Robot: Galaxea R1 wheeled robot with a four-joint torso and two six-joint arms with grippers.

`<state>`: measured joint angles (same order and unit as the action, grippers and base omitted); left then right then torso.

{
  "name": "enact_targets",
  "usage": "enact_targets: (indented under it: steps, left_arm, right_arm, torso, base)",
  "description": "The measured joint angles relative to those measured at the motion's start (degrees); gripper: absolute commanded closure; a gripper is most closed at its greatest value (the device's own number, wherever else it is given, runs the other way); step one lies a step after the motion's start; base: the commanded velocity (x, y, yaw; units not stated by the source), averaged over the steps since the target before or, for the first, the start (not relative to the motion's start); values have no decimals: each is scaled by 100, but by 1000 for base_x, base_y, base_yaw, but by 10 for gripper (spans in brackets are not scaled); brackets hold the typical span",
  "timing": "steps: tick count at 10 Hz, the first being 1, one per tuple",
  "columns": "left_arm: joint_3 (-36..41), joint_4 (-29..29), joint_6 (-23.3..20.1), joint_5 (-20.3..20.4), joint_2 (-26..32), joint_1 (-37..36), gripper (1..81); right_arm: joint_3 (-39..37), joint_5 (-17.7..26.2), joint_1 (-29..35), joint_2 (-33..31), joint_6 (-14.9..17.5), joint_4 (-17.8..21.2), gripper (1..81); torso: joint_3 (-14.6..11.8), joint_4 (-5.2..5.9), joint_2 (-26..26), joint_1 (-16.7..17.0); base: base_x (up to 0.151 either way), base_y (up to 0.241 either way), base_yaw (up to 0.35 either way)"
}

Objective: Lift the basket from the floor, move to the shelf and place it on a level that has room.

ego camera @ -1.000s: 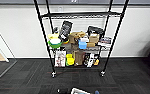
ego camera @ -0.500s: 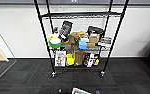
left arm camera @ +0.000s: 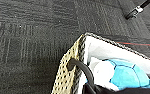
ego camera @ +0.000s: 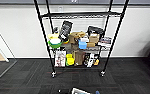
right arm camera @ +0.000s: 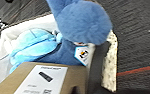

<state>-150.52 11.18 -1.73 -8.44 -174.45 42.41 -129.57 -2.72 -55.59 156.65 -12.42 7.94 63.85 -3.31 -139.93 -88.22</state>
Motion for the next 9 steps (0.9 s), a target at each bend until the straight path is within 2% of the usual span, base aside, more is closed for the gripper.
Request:
enact_targets:
  steps: [4,9]
  left_arm:
    - [11,1,2,-13,33,15,811]
    - [138,157,28,-228,256,59,811]
  right_arm:
    - [101,22,-11,-83,38,-9,811]
    - [507,40,-22,-288,38,-20,811]
  torso:
    - [0,0,0,0]
    - [0,0,19,11]
  base:
    - [0,0,0]
    - [0,0,0]
